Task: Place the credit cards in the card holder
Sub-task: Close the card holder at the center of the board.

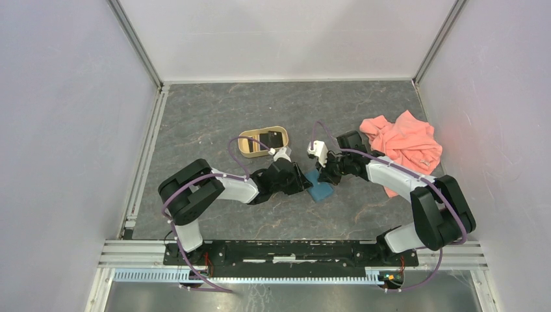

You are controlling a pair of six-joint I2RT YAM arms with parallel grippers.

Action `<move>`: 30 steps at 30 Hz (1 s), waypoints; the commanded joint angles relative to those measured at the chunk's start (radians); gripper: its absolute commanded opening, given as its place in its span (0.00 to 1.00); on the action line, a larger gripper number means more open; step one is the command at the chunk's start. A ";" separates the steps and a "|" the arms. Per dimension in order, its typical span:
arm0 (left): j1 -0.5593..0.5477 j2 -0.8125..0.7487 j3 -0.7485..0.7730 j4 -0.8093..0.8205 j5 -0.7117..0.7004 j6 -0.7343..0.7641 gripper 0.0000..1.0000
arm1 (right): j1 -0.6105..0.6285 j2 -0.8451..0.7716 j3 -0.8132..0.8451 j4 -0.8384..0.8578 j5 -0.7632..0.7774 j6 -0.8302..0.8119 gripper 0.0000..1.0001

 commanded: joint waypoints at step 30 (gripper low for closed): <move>-0.004 0.050 0.021 -0.014 -0.044 -0.034 0.38 | 0.027 -0.023 -0.025 -0.015 -0.061 -0.004 0.00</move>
